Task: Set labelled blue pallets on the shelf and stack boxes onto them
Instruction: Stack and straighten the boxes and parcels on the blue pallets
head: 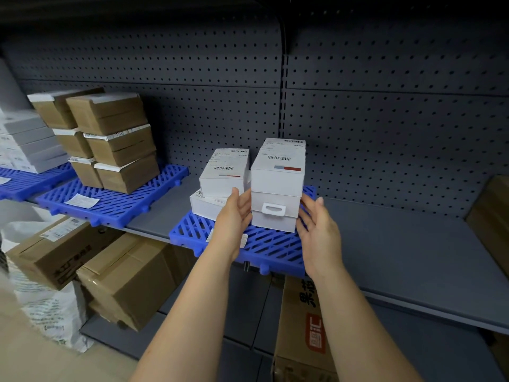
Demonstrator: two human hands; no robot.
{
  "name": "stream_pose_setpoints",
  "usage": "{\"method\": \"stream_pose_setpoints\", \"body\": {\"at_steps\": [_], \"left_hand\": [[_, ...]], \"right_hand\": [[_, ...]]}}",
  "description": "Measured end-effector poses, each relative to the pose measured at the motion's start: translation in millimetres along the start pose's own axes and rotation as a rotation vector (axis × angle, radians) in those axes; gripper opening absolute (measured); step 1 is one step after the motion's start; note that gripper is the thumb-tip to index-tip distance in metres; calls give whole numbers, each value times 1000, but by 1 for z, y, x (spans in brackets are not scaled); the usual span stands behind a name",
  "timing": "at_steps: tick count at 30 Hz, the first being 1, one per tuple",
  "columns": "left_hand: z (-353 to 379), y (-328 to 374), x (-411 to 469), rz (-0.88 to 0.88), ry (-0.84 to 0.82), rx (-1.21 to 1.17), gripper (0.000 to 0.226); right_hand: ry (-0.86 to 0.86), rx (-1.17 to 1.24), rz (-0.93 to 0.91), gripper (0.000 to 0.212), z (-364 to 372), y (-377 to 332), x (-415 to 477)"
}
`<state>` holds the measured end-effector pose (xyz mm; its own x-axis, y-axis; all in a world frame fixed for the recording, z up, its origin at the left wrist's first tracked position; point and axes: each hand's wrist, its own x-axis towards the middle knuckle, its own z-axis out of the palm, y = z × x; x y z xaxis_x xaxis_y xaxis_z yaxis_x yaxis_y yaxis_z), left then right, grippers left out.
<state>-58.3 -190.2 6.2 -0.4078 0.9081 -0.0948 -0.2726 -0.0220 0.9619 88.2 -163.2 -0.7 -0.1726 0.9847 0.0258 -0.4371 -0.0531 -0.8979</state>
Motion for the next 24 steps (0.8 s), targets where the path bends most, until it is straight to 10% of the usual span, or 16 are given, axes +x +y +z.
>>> {"method": "stream_pose_setpoints", "body": {"at_steps": [17, 24], "left_hand": [[5, 5, -2, 14, 6, 16, 47], [6, 63, 10, 156, 72, 67, 29]], "right_hand": [[44, -41, 14, 39, -11, -2, 13], [87, -202, -300, 23, 21, -64, 35]]}}
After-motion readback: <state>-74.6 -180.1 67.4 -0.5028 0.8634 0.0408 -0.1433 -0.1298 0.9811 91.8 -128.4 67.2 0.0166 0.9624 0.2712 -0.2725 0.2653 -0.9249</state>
